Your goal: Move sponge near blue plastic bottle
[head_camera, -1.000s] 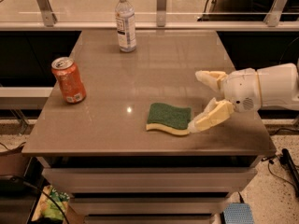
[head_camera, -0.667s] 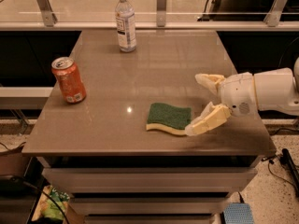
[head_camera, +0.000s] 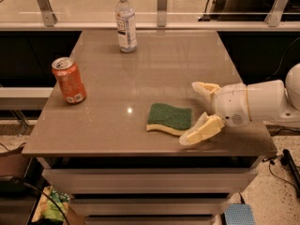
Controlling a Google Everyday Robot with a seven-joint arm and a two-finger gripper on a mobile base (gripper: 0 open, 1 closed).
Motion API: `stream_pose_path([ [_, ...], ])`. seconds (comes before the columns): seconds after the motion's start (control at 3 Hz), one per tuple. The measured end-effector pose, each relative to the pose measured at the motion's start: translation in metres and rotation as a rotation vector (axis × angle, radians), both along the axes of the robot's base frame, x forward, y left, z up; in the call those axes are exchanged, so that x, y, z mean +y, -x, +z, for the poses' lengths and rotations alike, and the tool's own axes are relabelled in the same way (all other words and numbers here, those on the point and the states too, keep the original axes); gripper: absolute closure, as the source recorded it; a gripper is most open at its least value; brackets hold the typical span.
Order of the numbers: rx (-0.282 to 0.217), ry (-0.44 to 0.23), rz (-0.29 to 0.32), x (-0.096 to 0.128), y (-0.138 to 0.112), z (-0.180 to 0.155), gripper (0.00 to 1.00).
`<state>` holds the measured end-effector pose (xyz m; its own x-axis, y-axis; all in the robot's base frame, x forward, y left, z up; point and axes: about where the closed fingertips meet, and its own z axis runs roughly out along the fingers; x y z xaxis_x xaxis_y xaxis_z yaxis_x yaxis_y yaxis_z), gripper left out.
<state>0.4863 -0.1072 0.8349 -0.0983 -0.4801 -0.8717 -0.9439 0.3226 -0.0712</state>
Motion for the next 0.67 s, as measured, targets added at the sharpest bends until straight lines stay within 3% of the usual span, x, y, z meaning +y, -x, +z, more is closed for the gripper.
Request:
stream_pose_path([
  [0.33,0.008,-0.014,0.017,0.005,-0.002,-0.011,0.0],
  [0.67,0.022,-0.042,0.047,0.009,-0.002,-0.022,0.18],
])
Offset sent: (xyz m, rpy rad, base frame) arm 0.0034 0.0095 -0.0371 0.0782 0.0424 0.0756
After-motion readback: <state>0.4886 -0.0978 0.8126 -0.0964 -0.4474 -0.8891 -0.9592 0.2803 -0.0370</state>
